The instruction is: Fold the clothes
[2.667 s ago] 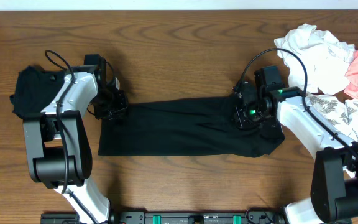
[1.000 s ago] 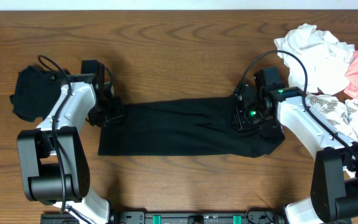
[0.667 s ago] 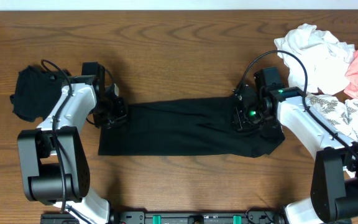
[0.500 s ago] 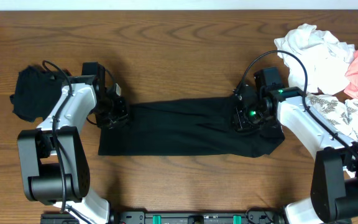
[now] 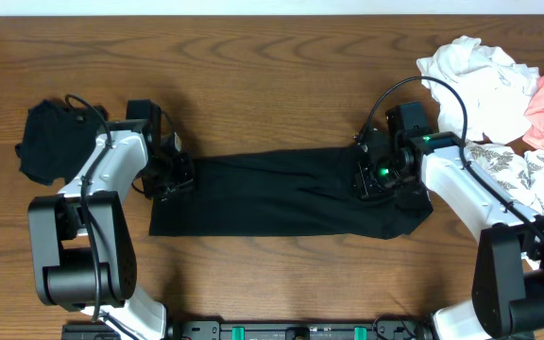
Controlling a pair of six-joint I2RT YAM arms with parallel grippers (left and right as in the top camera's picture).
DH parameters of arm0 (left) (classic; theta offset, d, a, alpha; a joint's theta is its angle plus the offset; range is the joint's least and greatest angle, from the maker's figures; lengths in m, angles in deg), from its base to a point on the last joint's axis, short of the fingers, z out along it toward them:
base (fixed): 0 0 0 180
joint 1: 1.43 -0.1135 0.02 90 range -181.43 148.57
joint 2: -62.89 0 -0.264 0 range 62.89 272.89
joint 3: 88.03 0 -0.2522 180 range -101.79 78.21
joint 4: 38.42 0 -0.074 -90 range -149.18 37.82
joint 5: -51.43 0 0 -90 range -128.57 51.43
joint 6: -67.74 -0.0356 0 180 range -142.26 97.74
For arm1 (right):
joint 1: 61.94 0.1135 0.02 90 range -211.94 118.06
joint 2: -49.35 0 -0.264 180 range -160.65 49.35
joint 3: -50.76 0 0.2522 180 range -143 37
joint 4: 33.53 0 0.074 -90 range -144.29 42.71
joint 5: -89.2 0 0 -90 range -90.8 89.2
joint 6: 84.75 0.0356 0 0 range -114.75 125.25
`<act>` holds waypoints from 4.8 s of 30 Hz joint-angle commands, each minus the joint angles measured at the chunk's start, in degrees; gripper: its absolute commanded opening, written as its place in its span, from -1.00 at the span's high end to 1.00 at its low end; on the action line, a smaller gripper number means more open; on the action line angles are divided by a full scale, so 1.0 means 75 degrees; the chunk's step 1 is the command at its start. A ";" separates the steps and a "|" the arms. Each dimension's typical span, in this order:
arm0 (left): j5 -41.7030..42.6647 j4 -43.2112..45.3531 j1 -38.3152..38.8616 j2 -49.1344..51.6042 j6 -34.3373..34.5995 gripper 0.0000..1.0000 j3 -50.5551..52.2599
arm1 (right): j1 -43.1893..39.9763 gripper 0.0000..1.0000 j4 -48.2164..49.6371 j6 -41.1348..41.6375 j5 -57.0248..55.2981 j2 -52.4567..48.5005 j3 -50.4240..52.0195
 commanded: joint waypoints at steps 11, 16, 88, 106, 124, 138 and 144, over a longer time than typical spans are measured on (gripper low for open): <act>-0.0157 0.0490 -0.0038 -0.0035 0.0023 0.88 -0.0105 | -0.0038 0.97 -0.0012 -0.0032 0.0050 -0.0050 0.0029; -0.0181 0.0597 -0.0230 -0.0050 0.0058 0.88 -0.0277 | -0.0038 0.98 -0.0382 -0.0198 0.0525 -0.0050 0.0006; 0.0930 0.1877 0.0580 -0.1314 -0.0440 0.37 -0.0265 | -0.0379 0.82 -0.0128 -0.0221 0.0828 0.0997 -0.0548; 0.0187 0.1469 0.1116 0.0052 -0.0443 0.34 -0.0213 | -0.0143 0.97 -0.0772 0.1343 -0.2063 -0.0982 -0.0189; -0.0624 0.1192 0.1116 0.0189 -0.0443 0.14 -0.0093 | -0.0504 0.93 -0.0321 0.1574 -0.1990 -0.1110 -0.0189; -0.0664 0.1154 0.1119 0.0519 -0.0440 0.03 -0.0085 | -0.0379 0.85 0.0105 0.1574 -0.1655 -0.1110 -0.0189; -0.0667 0.1483 0.1119 0.0944 -0.0443 0.03 -0.0076 | -0.0338 0.81 0.0618 0.1664 -0.1664 -0.1169 -0.0189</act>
